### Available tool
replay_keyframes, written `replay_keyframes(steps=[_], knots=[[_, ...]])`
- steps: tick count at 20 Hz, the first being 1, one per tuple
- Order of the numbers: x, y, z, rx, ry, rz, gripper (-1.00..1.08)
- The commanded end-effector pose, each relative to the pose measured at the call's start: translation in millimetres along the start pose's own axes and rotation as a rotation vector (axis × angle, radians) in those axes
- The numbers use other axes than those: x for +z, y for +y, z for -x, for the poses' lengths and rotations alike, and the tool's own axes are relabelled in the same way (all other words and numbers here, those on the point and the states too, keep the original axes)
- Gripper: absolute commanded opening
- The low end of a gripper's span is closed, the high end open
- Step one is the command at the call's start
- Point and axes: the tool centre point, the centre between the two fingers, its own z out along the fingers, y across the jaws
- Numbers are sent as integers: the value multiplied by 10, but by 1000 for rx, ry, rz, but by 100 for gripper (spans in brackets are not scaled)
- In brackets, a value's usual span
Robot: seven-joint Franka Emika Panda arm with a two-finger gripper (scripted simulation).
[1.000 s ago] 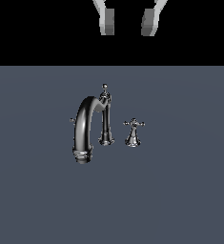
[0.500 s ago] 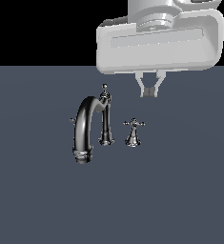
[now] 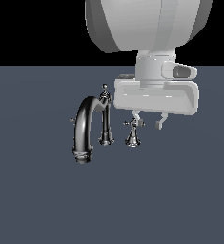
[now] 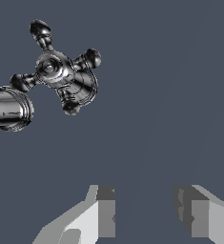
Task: Turn on the faucet by rotating a designated handle.
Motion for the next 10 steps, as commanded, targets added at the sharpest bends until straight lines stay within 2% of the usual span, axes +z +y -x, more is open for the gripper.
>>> replay_keyframes(steps=[1, 2, 3, 4, 5, 6, 7, 8, 9, 10], knots=[[179, -55, -143, 75, 12, -14, -41], [183, 58, -161, 100, 11, -16, -41], [270, -444, -117, 53, 22, -28, 63], [241, -315, -409, 68, 75, -27, -47], [401, -294, -452, 105, 68, -27, 25], [373, -620, -572, 86, 111, -37, 76], [424, -310, -1000, -6, 144, -15, -66], [341, -586, -810, -98, 177, 8, -66], [338, -870, -765, -197, 187, -4, -69], [318, -1049, -677, -234, 191, -9, -69]])
